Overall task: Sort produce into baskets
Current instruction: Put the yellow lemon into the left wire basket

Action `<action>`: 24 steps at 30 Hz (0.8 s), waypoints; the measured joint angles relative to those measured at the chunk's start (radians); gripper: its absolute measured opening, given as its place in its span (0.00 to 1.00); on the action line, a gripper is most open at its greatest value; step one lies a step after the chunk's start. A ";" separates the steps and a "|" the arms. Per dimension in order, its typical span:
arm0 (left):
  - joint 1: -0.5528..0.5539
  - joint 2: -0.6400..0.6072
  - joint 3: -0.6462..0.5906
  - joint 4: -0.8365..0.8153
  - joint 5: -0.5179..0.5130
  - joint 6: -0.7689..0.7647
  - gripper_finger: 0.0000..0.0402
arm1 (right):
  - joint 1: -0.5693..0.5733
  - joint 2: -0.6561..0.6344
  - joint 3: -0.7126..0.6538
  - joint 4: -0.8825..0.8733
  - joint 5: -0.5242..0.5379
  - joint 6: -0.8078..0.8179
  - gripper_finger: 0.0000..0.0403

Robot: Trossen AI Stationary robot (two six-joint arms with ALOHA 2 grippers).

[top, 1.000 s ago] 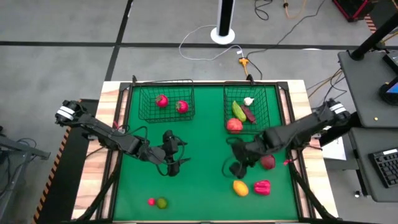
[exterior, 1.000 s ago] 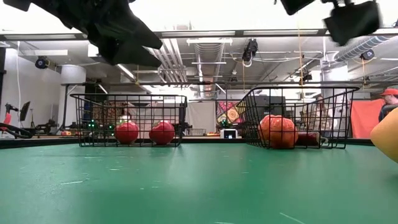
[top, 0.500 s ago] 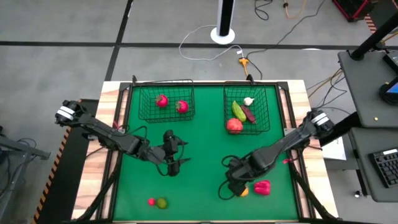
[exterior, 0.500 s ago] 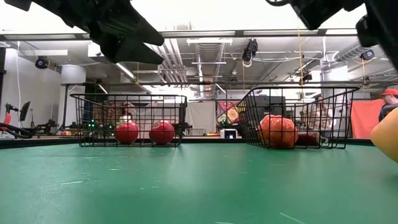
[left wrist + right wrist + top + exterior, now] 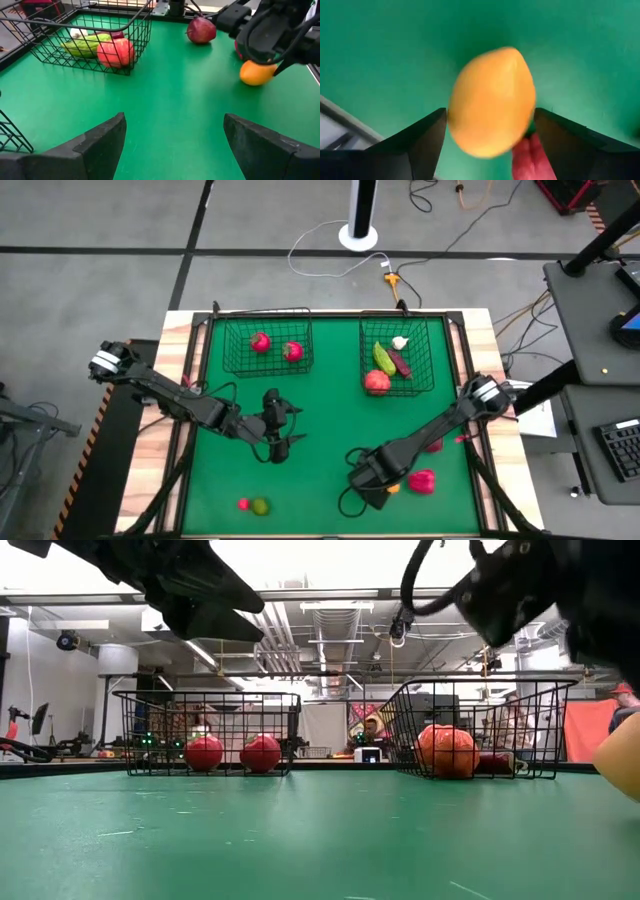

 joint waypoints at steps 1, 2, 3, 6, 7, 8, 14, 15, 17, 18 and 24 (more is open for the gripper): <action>0.000 0.000 0.000 0.001 0.000 0.000 0.79 | 0.000 0.011 0.000 0.003 0.007 -0.001 0.71; 0.000 0.000 0.000 0.002 0.000 -0.001 0.79 | -0.001 0.020 0.000 0.002 0.007 -0.003 0.71; 0.000 0.000 0.000 0.003 0.000 -0.004 0.79 | -0.001 0.028 0.000 0.003 0.002 -0.010 0.69; -0.001 0.000 0.000 0.012 0.000 -0.026 0.79 | -0.002 0.048 0.003 0.006 -0.001 -0.029 0.63; -0.001 0.000 0.000 0.012 0.000 -0.028 0.79 | -0.002 0.054 0.003 0.008 -0.001 -0.037 0.61; -0.001 0.000 0.000 0.015 0.001 -0.029 0.79 | -0.002 0.056 0.003 0.010 0.000 -0.044 0.59; -0.002 0.000 0.000 0.070 0.050 -0.009 0.79 | 0.003 0.017 0.002 0.041 0.130 -0.061 0.54; -0.002 0.000 0.000 0.084 0.073 -0.004 0.79 | 0.003 0.003 0.001 0.052 0.184 -0.061 0.54; -0.008 0.003 0.000 0.116 0.090 0.000 0.79 | -0.001 -0.030 -0.001 0.068 0.267 -0.067 0.54; -0.012 0.006 0.000 0.135 0.092 0.002 0.79 | -0.003 -0.054 -0.002 0.088 0.307 -0.078 0.54; -0.035 0.010 -0.001 0.221 0.097 0.050 0.79 | -0.010 -0.187 -0.002 0.195 0.528 -0.197 0.55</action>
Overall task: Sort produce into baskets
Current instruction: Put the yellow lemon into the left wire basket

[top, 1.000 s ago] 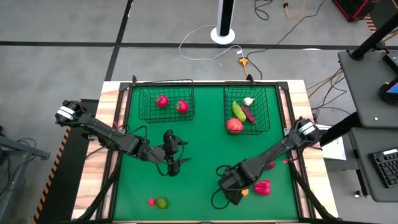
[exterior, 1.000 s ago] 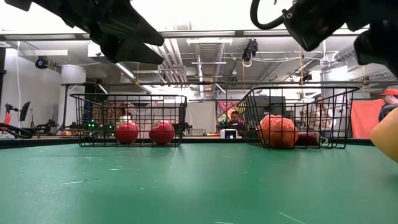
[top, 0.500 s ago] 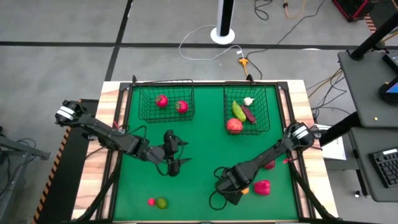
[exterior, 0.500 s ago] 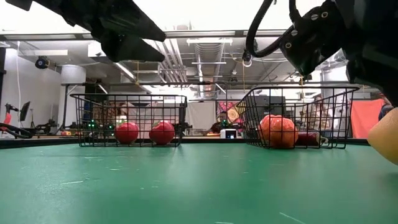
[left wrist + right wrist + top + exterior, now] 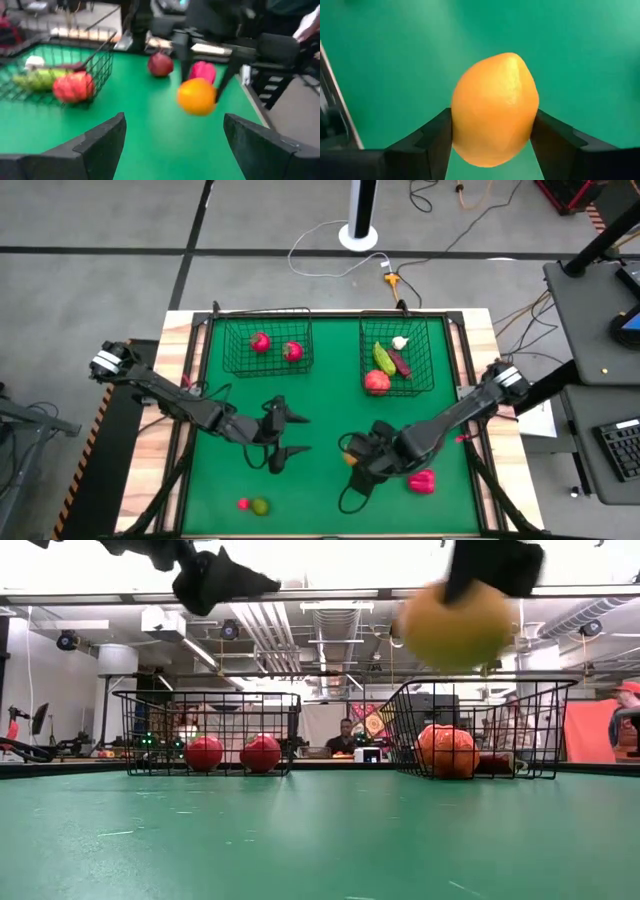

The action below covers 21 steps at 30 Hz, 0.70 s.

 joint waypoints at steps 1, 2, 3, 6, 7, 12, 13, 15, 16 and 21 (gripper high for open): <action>-0.001 0.000 0.000 0.020 0.007 0.014 0.79 | -0.001 -0.021 0.000 0.019 0.052 -0.035 0.55; -0.001 0.000 0.000 0.038 0.016 0.025 0.79 | -0.001 -0.045 -0.001 0.036 0.101 -0.068 0.55; -0.001 0.000 0.000 0.052 0.019 0.037 0.79 | -0.002 -0.066 -0.002 0.055 0.150 -0.103 0.55; -0.001 0.000 0.000 0.086 0.019 0.059 0.79 | -0.002 -0.120 -0.013 0.135 0.279 -0.245 0.55; -0.001 0.000 0.000 0.096 0.019 0.064 0.79 | -0.002 -0.133 -0.021 0.172 0.313 -0.298 0.55; -0.001 0.004 -0.003 0.147 0.019 0.070 0.79 | -0.008 -0.170 -0.056 0.395 0.404 -0.579 0.55; -0.001 0.005 -0.003 0.157 0.019 0.076 0.79 | -0.010 -0.174 -0.066 0.448 0.405 -0.630 0.55; -0.001 0.007 -0.003 0.173 0.019 0.089 0.79 | -0.019 -0.177 -0.095 0.569 0.400 -0.731 0.55; -0.001 0.008 -0.004 0.182 0.022 0.098 0.79 | -0.022 -0.178 -0.111 0.633 0.396 -0.775 0.55; -0.001 0.013 -0.004 0.252 0.081 0.136 0.79 | -0.043 -0.178 -0.197 0.892 0.337 -0.931 0.55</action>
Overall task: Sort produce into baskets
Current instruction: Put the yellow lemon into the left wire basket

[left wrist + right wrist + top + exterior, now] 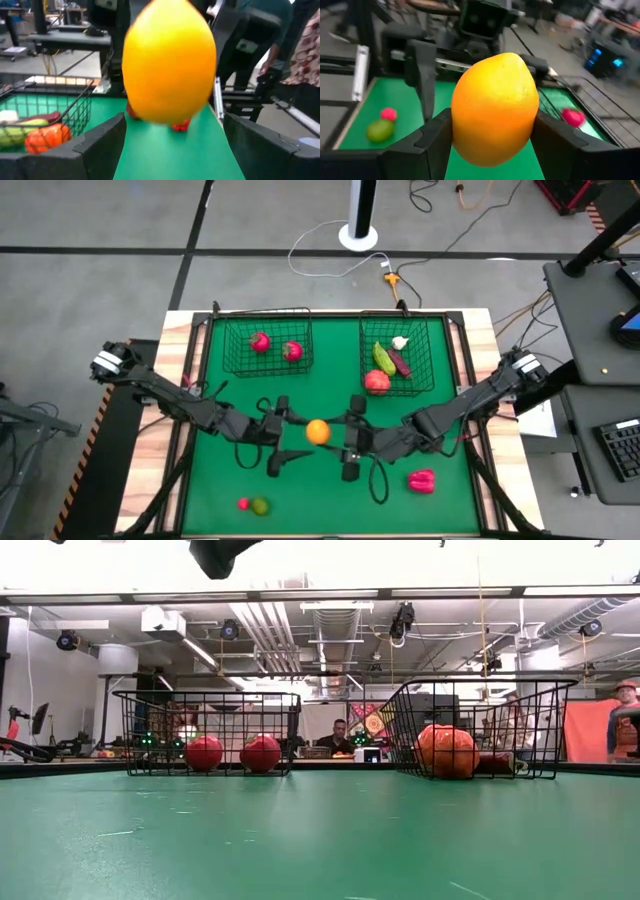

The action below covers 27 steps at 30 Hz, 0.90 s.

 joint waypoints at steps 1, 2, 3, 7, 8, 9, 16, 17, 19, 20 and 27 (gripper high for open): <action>0.000 0.000 0.000 0.008 0.005 0.004 0.79 | -0.005 0.000 -0.017 0.043 -0.025 -0.011 0.55; -0.001 0.000 0.000 0.011 0.006 0.006 0.79 | -0.010 0.002 -0.033 0.089 -0.049 -0.022 0.55; -0.001 0.000 0.000 0.014 0.006 0.007 0.79 | -0.014 0.005 -0.049 0.136 -0.067 -0.031 0.55; -0.001 0.000 0.000 0.020 0.006 0.016 0.79 | -0.017 0.006 -0.119 0.301 -0.080 -0.086 0.55; -0.001 0.000 0.000 0.019 0.007 0.020 0.79 | -0.017 0.006 -0.139 0.347 -0.080 -0.096 0.55; -0.001 0.000 0.000 0.020 0.007 0.024 0.79 | -0.017 0.005 -0.160 0.390 -0.080 -0.111 0.55; -0.001 0.000 0.000 0.038 0.007 0.033 0.79 | -0.017 0.000 -0.279 0.625 -0.082 -0.164 0.55; -0.001 0.000 0.000 0.040 0.007 0.033 0.79 | -0.017 0.000 -0.289 0.650 -0.085 -0.167 0.55; 0.002 0.000 0.000 0.043 0.007 0.034 0.79 | -0.020 0.002 -0.299 0.679 -0.104 -0.172 0.55; 0.004 0.000 0.000 0.043 0.007 0.038 0.79 | -0.023 0.004 -0.299 0.689 -0.119 -0.172 0.55; 0.011 0.001 0.016 0.058 0.004 0.080 0.79 | -0.056 0.006 -0.299 0.699 -0.163 -0.168 0.56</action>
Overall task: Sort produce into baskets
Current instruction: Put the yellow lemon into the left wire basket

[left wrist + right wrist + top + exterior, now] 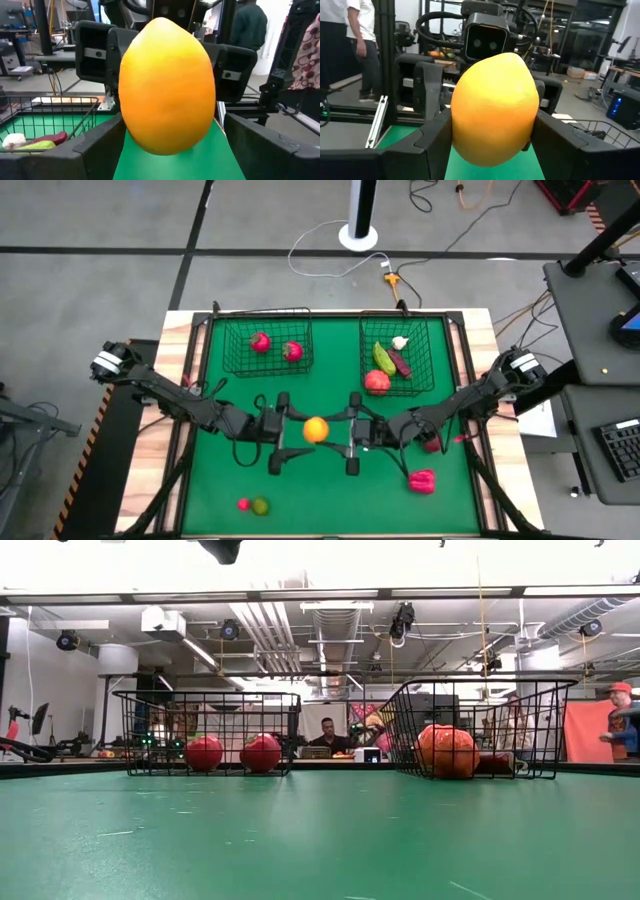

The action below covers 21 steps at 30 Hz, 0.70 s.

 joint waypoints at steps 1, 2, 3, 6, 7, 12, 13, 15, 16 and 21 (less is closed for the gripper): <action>0.000 0.000 0.001 0.000 0.001 0.001 0.79 | -0.001 0.000 0.000 0.001 0.000 0.000 0.56; 0.002 0.000 0.003 -0.001 0.003 0.001 0.79 | -0.005 0.000 0.000 0.001 0.001 -0.001 0.56; 0.004 0.000 0.004 -0.001 0.003 0.002 0.78 | -0.007 0.000 0.000 0.000 0.000 -0.002 0.56; 0.010 0.000 0.004 -0.001 0.002 0.005 0.77 | -0.010 0.000 0.000 -0.002 -0.001 -0.004 0.56; 0.012 0.000 0.004 -0.001 0.003 0.007 0.75 | -0.010 0.000 0.000 -0.002 -0.001 -0.008 0.56; 0.028 0.000 0.004 -0.001 0.003 0.008 0.63 | -0.014 0.000 0.000 -0.006 0.004 -0.015 0.56; 0.029 0.000 0.004 -0.001 0.003 0.008 0.59 | -0.016 0.000 0.000 -0.008 0.004 -0.014 0.56; 0.030 0.000 0.004 -0.002 0.003 0.008 0.53 | -0.018 0.000 0.000 -0.011 0.004 -0.011 0.56; 0.030 0.000 0.004 -0.004 0.003 0.008 0.50 | -0.018 0.000 0.000 -0.015 0.004 -0.010 0.56; 0.031 0.000 0.004 -0.005 0.000 0.009 0.47 | -0.018 -0.003 0.000 -0.024 0.004 0.004 0.60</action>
